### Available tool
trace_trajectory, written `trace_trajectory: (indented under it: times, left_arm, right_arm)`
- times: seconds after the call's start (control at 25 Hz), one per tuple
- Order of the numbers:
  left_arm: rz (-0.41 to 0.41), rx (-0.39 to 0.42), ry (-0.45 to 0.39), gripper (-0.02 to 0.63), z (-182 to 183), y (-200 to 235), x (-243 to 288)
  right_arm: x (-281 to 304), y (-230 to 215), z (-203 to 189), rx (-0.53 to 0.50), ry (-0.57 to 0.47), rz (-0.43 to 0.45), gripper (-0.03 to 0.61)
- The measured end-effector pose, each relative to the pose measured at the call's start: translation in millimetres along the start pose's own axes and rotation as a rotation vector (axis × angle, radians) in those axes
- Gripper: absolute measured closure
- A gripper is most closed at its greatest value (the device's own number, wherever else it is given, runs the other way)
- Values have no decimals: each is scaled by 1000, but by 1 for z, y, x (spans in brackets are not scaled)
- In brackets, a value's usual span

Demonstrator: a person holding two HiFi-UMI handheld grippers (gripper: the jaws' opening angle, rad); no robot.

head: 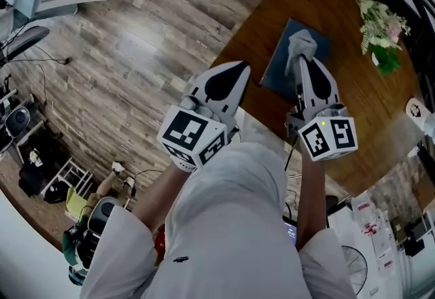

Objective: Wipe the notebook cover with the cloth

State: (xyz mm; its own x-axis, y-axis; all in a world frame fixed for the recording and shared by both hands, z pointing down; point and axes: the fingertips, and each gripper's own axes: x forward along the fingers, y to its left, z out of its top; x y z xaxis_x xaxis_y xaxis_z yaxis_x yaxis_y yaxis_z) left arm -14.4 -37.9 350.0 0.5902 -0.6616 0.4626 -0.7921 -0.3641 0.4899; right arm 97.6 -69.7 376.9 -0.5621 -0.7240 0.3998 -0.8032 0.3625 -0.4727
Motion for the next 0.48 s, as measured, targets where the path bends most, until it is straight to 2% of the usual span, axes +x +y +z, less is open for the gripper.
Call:
trace_trajectory:
  times: [0.28, 0.48]
  left_arm:
    - [25, -23, 37, 594, -16, 16, 28]
    - [13, -22, 77, 594, -28, 19, 43]
  right_arm:
    - [34, -36, -31, 6, 120, -63, 549]
    - [46, -56, -55, 1, 230, -125, 549]
